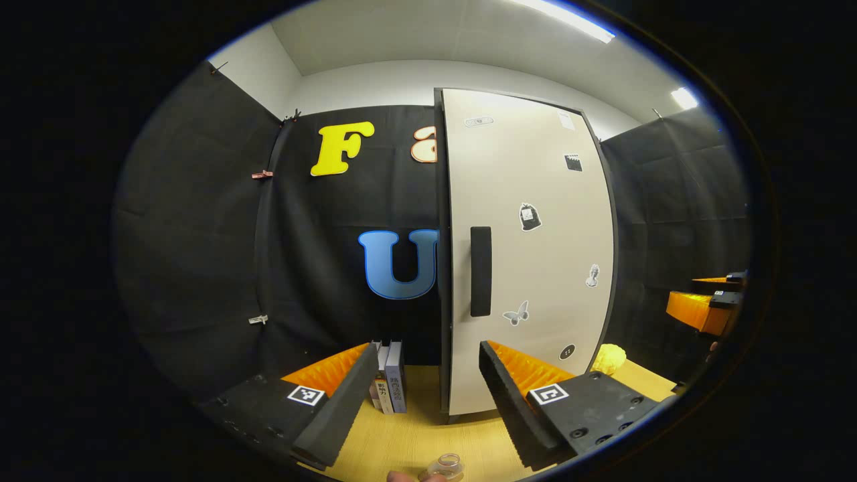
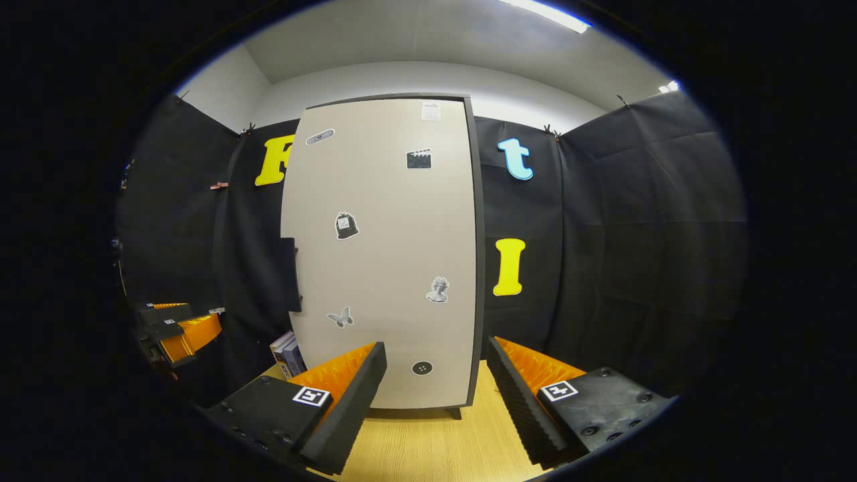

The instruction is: Open the cabinet door with the right hand, grasp the bottle in the cabinet with the left hand and place it on the coaster, then close the cabinet door with the right hand.

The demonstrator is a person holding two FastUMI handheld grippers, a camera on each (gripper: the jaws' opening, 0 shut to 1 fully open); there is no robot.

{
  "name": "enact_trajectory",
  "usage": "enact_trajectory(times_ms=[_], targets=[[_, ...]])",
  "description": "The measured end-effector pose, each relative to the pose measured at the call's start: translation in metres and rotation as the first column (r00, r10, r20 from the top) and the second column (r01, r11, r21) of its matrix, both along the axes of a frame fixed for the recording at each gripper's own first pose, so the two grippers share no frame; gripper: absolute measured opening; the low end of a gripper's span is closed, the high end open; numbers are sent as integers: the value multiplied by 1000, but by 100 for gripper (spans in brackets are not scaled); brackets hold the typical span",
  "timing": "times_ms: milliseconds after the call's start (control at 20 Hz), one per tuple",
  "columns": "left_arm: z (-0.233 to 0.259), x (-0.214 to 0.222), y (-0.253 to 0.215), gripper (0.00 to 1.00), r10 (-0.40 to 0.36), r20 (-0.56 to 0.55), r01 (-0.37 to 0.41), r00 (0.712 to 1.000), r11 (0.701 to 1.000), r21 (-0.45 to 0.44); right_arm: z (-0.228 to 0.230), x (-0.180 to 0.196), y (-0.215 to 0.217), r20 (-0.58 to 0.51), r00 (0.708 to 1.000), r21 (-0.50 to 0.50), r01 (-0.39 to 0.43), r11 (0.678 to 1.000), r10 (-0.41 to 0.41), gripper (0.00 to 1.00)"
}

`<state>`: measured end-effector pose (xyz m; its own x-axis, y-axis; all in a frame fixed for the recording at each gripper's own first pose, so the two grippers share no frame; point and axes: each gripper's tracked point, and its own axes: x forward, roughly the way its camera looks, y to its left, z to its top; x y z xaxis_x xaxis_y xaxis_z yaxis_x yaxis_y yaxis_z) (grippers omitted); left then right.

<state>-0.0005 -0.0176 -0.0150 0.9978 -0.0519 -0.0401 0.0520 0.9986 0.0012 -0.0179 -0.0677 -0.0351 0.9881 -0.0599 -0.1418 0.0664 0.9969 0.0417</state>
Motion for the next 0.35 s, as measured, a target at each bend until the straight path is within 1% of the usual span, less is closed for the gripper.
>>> enact_trajectory(times_ms=[150, 350], targets=[[1, 2, 0, 95, 2, 2, -2, 1000, 1000, -2, -3, 9, 4, 2, 1000, 0, 0, 1000, 0, 98], [1, 4, 1, 95, 4, 2, -4, 1000, 1000, -3, -3, 7, 5, 3, 1000, 1, -3, 1000, 3, 98]])
